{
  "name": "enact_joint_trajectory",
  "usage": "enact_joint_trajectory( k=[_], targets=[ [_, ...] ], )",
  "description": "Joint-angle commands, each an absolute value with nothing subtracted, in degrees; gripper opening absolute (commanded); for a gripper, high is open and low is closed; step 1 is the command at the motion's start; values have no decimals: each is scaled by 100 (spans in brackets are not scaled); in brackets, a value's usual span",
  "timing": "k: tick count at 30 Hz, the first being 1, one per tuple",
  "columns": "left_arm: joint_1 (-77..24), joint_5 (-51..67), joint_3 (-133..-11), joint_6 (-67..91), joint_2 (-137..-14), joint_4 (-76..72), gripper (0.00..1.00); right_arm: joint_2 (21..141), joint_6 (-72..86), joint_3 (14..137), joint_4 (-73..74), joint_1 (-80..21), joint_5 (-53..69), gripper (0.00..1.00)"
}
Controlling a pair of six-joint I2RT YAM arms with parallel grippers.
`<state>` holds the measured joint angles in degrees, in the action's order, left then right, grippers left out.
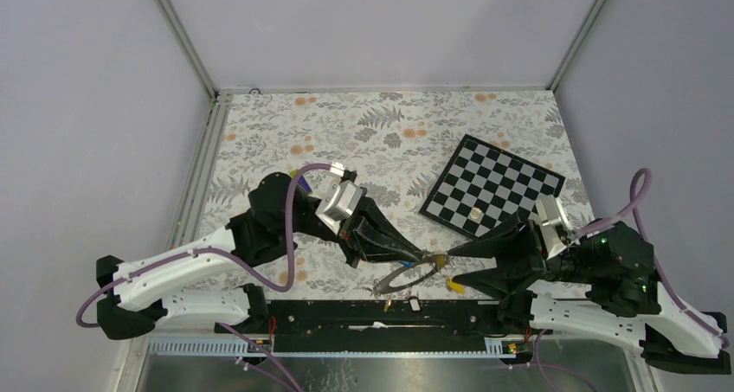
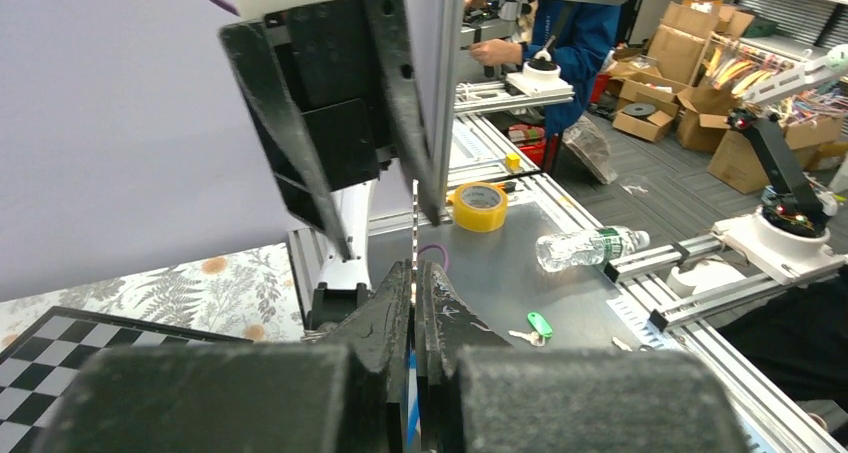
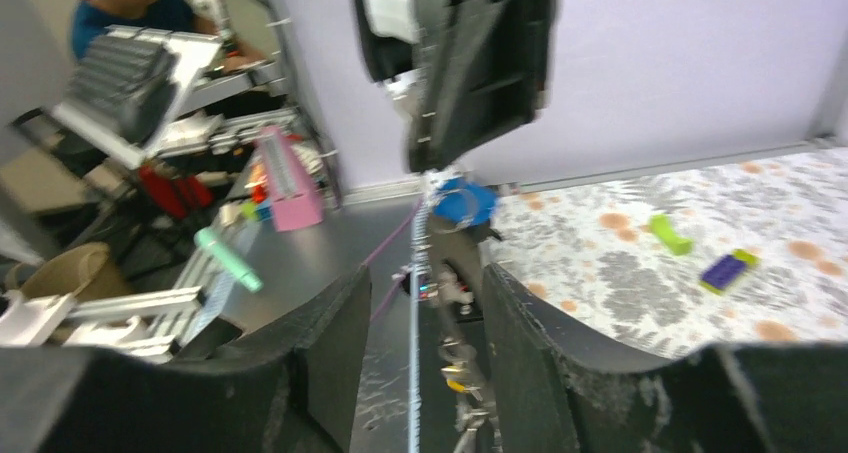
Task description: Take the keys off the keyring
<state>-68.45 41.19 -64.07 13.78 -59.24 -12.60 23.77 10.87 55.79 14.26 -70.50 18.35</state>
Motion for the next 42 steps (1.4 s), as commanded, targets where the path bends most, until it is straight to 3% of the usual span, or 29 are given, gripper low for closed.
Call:
enact_joint_trajectory(
  k=[1, 7, 12, 16, 21, 29, 35, 42],
  targets=[
    [-6829, 4694, -6557, 1502, -5964, -1818, 0, 2422, 832, 5640, 1345, -7042, 585, 49],
    [-6829, 5311, -6631, 1794, -6133, -1969, 0, 2806, 602, 5758, 1466, -7040, -436, 48],
    [-6829, 5219, -6606, 1731, -6071, -1931, 0, 3155, 521, 5792, 1860, -7042, 765, 52],
    [-6829, 5083, -6553, 1647, -5981, -1899, 0, 2979, 801, 5507, 1355, -7040, 1699, 56],
    [-6829, 5086, -6539, 1684, -5992, -1971, 0, 2661, 1082, 5083, 618, -7041, 1759, 57],
    [-6830, 5073, -6562, 1714, -6029, -2004, 0, 2934, 1054, 5097, 762, -7040, 1892, 56],
    [-6829, 5069, -6548, 1737, -6034, -2059, 0, 2742, 1121, 4878, 171, -7040, 1381, 56],
    [-6830, 5210, -6564, 1882, -6141, -2244, 0, 2883, 1366, 4821, -333, -7040, 1887, 57]
  ],
)
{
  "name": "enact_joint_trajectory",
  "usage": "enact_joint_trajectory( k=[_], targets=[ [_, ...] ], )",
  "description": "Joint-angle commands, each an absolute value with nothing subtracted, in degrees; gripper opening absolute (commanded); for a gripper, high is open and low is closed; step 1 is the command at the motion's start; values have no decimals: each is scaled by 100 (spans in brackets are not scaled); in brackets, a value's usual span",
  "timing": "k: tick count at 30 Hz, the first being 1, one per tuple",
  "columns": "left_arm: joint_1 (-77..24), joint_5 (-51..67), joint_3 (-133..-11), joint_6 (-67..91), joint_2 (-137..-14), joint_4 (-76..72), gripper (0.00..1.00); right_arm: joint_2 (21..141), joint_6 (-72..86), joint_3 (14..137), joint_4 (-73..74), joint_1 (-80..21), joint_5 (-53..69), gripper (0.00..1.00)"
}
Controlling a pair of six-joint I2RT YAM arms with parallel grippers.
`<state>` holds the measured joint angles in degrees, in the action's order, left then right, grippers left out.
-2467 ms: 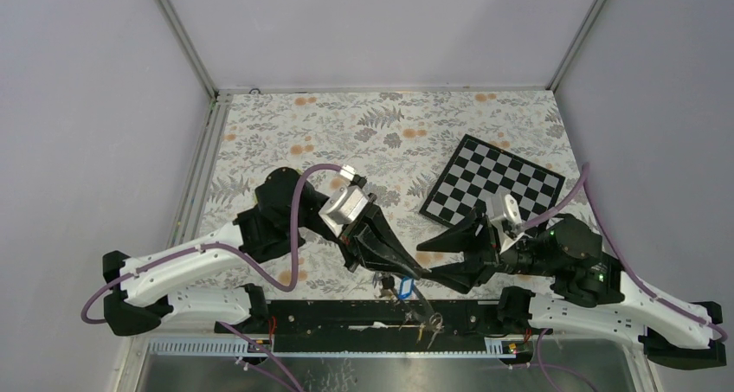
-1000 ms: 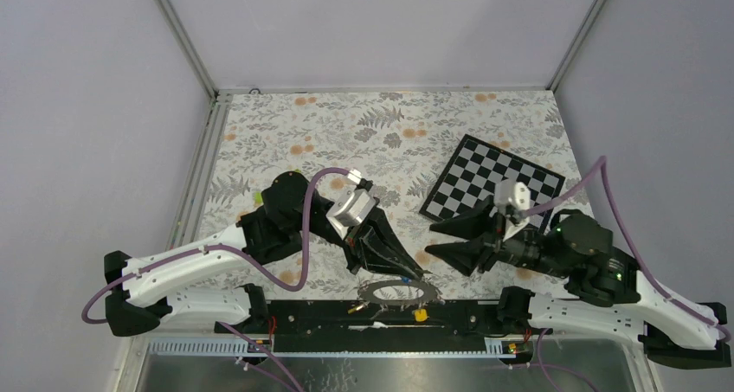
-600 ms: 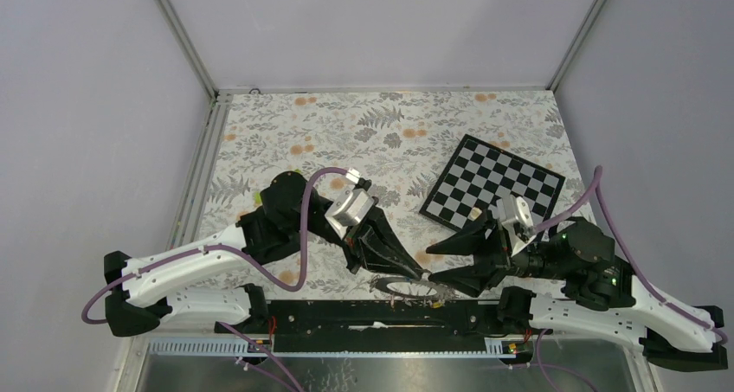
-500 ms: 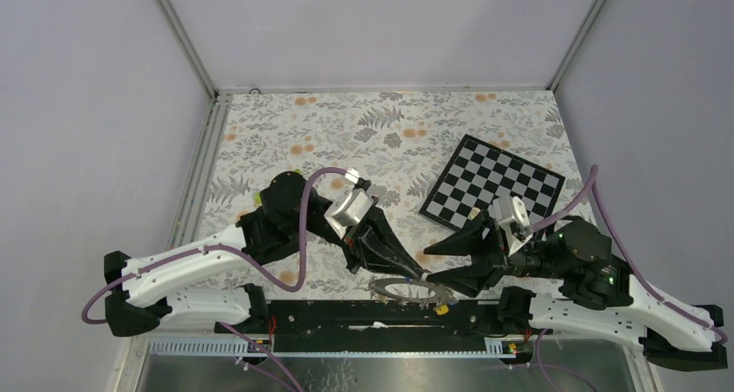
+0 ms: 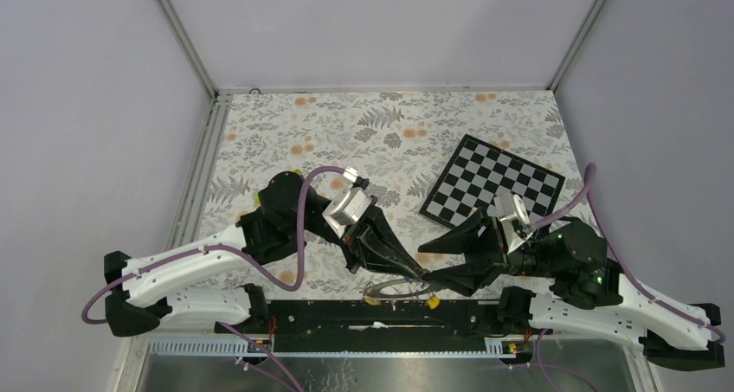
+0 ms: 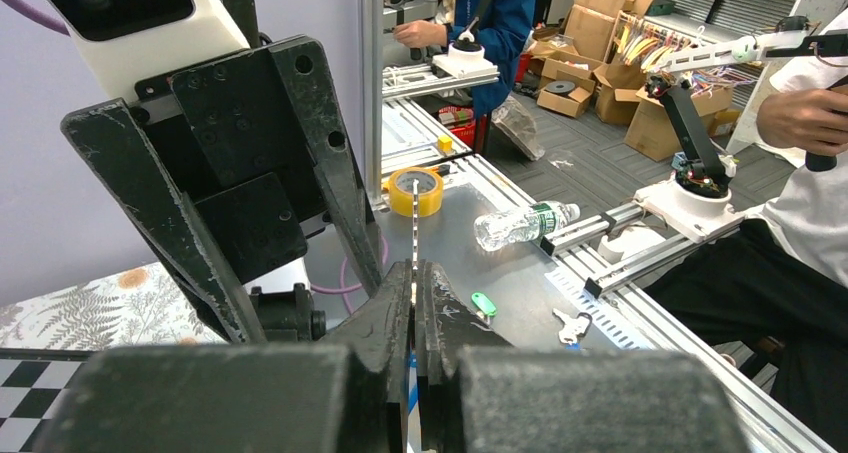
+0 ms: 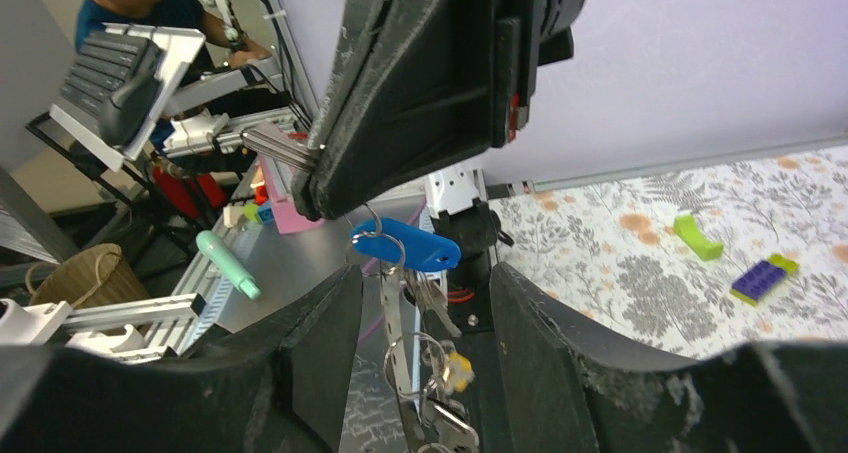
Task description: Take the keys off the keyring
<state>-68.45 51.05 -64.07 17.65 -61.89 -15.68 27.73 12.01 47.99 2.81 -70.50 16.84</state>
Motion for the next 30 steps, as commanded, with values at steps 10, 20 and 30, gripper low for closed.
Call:
enact_joint_trajectory(
  k=[10, 20, 30],
  targets=[
    [-6829, 5273, -6613, 1935, -6226, -2294, 0, 3033, 1293, 4781, -389, -7040, 1731, 55],
    [-6829, 5267, -6576, 1927, -6223, -2320, 0, 3262, 1450, 4801, -581, -7040, 2334, 56],
    [-6829, 5235, -6551, 1890, -6195, -2285, 0, 3340, 1619, 4747, -754, -7040, 2751, 57]
  ],
)
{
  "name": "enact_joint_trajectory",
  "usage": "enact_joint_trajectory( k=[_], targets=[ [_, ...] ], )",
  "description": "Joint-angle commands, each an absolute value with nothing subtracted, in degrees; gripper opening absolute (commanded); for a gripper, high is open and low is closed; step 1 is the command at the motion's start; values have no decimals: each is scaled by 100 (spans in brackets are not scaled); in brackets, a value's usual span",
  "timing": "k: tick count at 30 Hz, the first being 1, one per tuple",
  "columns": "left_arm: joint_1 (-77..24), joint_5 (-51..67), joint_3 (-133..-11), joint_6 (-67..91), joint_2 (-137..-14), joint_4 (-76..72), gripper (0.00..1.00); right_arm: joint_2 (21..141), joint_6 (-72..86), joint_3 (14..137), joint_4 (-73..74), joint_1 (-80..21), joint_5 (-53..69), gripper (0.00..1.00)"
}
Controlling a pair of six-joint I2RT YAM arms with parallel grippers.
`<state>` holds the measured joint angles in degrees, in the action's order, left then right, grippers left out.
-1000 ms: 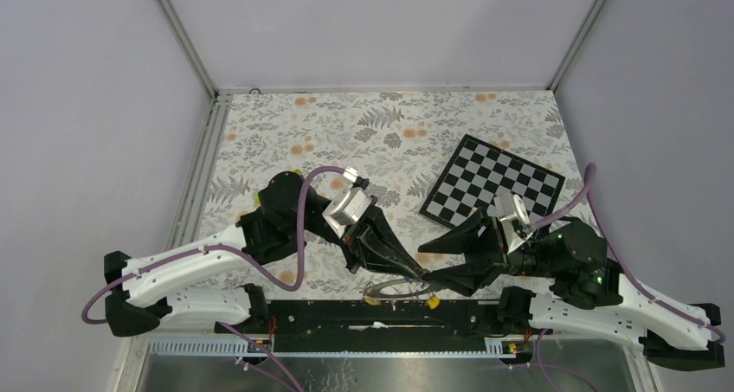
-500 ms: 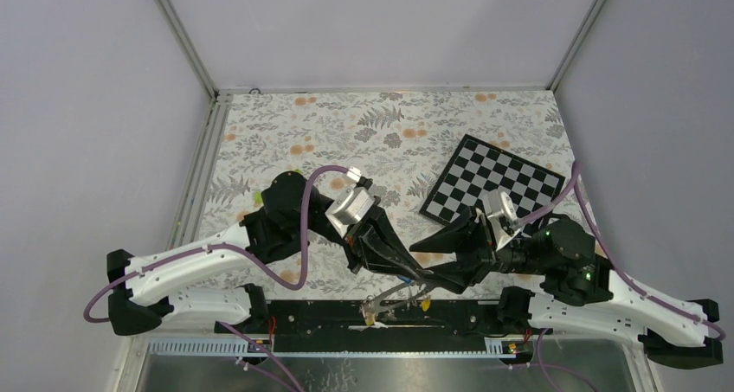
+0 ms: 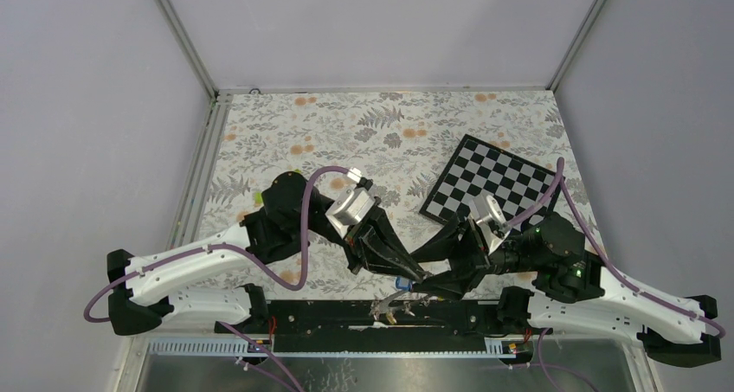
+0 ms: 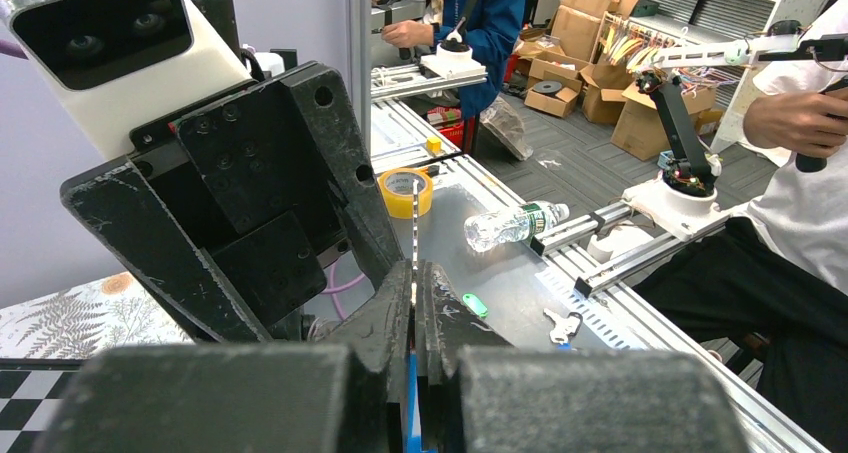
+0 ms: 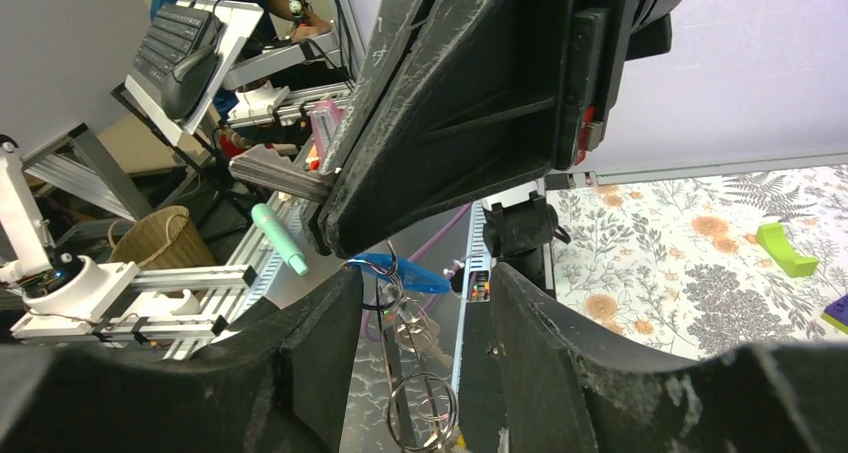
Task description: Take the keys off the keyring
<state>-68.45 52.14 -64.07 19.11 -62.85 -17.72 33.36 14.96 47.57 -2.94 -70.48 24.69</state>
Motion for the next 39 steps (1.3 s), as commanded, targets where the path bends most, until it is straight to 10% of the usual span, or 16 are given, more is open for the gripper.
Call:
enact_joint_trajectory(
  k=[1, 26, 39],
  targets=[
    [-6829, 5238, -6548, 1897, -6198, -2285, 0, 3340, 1632, 4747, -789, -7040, 2755, 57],
    [-6830, 4770, -6397, 1657, -5846, -2154, 0, 3125, 1674, 4824, -395, -7040, 2540, 6],
    [-6829, 4646, -6313, 1652, -5771, -2179, 0, 2983, 1721, 4912, -376, -7036, 1952, 0]
  ],
)
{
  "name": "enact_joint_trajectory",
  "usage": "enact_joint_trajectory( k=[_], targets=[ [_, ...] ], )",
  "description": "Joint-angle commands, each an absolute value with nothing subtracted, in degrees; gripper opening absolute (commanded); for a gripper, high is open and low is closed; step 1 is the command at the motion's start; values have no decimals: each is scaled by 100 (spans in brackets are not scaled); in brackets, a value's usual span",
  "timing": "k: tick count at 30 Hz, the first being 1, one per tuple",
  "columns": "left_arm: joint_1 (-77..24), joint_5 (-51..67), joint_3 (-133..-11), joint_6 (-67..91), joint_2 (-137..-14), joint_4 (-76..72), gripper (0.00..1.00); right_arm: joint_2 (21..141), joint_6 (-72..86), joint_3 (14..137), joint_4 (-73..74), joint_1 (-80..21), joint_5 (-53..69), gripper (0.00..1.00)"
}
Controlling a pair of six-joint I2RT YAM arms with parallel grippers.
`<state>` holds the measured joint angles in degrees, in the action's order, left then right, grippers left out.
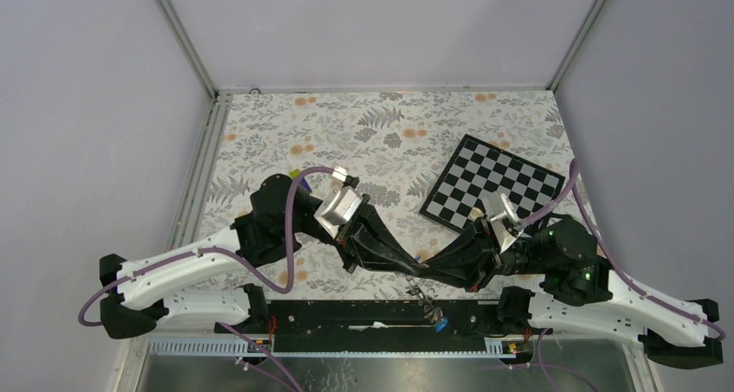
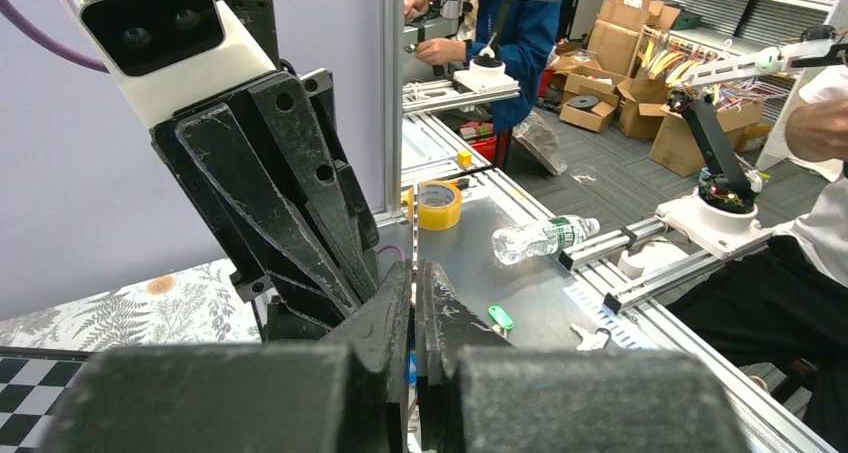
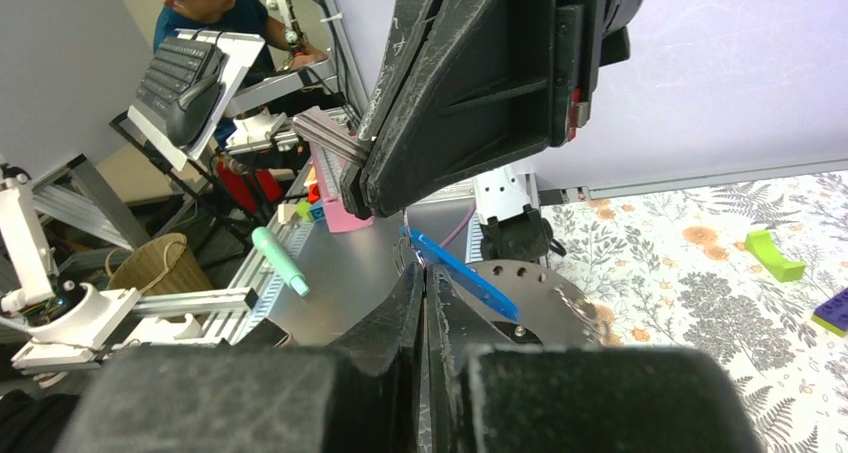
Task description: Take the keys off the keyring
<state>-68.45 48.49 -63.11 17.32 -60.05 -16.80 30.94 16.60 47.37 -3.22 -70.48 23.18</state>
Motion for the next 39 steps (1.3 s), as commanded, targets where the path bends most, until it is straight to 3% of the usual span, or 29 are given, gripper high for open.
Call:
enact_joint_trajectory(
  k=[1, 39],
  targets=[
    [-6829, 4635, -6299, 1652, -5762, -2187, 0, 2965, 1742, 4923, -384, -7037, 1891, 0],
    [-6829, 4534, -6095, 1687, -5691, -2299, 0, 2279, 2871, 4328, -2033, -7040, 438, 0]
  ],
)
